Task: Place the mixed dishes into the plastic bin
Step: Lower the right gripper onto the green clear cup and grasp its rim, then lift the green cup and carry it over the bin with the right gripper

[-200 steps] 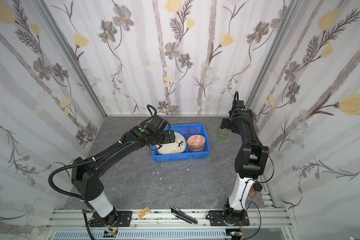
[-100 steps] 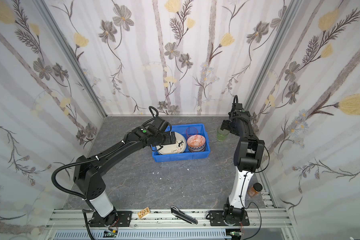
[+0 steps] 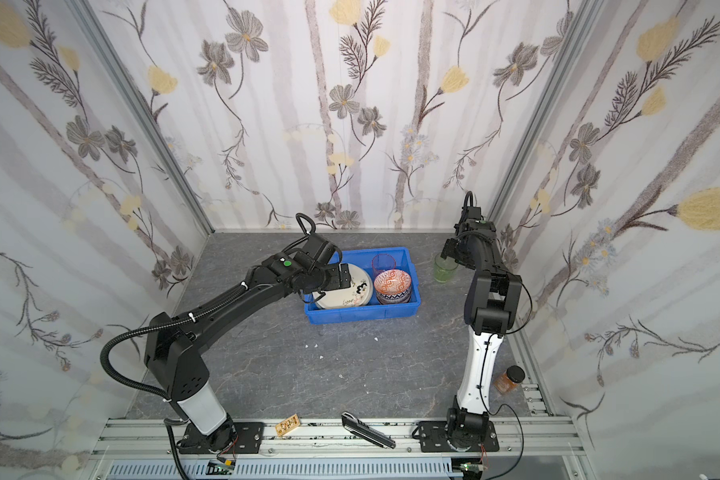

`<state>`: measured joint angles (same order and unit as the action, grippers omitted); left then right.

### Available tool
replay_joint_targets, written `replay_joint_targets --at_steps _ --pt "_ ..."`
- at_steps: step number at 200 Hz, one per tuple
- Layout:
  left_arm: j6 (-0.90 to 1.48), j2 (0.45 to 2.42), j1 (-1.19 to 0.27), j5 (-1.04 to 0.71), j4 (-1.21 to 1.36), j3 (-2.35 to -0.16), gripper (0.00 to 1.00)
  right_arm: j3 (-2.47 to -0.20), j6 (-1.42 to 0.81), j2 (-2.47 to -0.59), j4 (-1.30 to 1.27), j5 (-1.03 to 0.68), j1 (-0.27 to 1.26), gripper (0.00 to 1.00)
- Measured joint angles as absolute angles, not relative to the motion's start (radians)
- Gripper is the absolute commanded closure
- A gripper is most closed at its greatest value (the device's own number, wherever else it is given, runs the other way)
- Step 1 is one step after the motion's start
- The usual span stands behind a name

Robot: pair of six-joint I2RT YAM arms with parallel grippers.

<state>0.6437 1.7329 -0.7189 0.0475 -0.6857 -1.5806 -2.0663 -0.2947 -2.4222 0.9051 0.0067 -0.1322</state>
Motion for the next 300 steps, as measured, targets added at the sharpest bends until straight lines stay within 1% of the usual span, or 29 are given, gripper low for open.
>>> replay_joint_targets --at_steps 29,43,91,142,202,257,300 --pt "0.645 1.732 -0.719 0.048 -0.685 -1.578 0.02 -2.068 -0.297 -2.434 0.902 0.007 -0.132 0.40" --pt "0.647 1.732 -0.719 0.048 -0.685 -1.577 0.02 -2.068 -0.297 -2.440 0.901 0.007 -0.132 0.47" --pt "0.648 1.729 -0.719 0.047 -0.685 -1.572 0.02 -2.068 -0.294 -2.451 0.902 0.007 -0.132 0.77" --pt "0.656 1.706 -0.719 0.047 -0.685 -1.554 0.02 -2.053 -0.279 -2.438 0.902 0.007 -0.132 0.92" --pt "0.682 1.654 -0.719 0.038 -0.685 -1.504 0.01 -1.983 -0.256 -2.367 0.904 0.008 -0.130 1.00" --pt "0.687 1.594 -0.716 0.041 -0.685 -1.452 0.01 -1.928 -0.234 -2.230 0.906 0.011 -0.111 1.00" --pt "0.687 1.551 -0.696 0.041 -0.685 -1.410 0.00 -1.855 -0.226 -2.095 0.916 0.018 -0.056 1.00"
